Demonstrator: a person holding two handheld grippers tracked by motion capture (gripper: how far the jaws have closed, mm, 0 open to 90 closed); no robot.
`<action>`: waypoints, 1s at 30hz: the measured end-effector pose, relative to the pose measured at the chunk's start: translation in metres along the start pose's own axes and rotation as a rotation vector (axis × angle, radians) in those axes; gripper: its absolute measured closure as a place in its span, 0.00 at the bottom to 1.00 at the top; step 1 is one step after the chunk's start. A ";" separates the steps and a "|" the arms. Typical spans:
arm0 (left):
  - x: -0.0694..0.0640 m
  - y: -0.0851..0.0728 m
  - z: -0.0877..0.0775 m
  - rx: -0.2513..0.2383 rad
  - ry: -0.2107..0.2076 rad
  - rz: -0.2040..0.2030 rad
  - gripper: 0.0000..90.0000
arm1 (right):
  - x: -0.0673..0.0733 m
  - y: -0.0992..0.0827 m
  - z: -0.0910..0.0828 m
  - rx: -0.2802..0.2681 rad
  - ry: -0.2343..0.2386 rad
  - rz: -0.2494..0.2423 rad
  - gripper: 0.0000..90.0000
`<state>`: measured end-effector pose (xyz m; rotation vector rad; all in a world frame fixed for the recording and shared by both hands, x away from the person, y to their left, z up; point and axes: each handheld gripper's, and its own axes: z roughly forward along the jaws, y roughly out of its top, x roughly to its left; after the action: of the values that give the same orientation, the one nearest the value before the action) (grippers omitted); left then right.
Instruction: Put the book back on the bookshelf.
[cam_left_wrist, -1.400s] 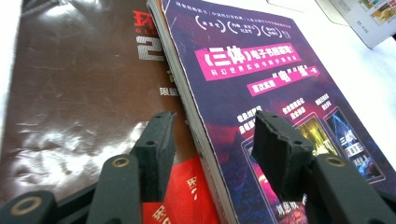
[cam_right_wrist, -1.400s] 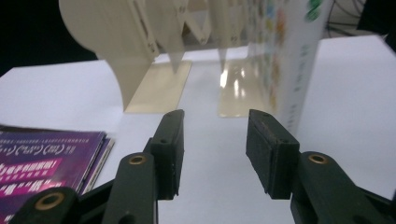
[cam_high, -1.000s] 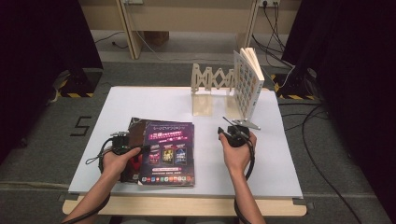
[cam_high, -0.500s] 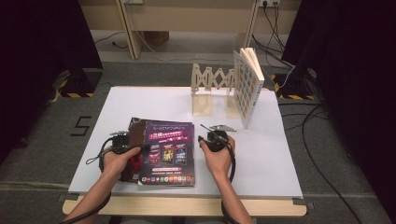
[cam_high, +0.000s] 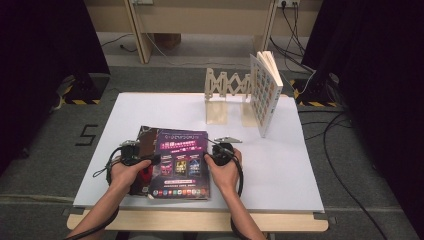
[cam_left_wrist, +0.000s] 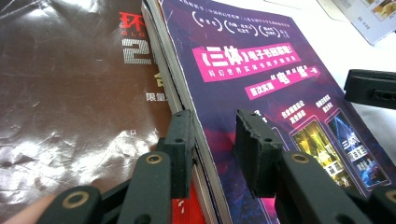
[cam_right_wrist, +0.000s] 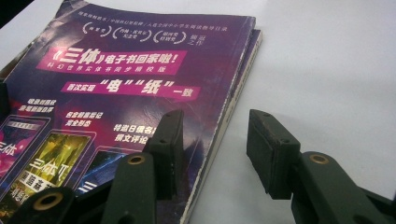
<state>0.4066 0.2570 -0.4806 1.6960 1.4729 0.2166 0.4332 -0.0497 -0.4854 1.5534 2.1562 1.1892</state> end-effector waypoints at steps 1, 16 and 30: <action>0.000 0.000 0.001 0.000 -0.002 -0.001 0.73 | 0.000 0.000 0.000 0.003 0.001 0.000 0.63; -0.007 0.007 0.004 -0.011 0.027 0.057 0.80 | -0.002 0.003 0.000 0.021 0.004 -0.006 0.61; -0.013 0.009 0.009 0.006 0.044 0.070 0.76 | -0.009 0.021 0.005 0.049 0.003 0.006 0.58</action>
<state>0.4151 0.2415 -0.4751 1.7591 1.4490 0.2889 0.4543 -0.0534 -0.4761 1.5796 2.1999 1.1497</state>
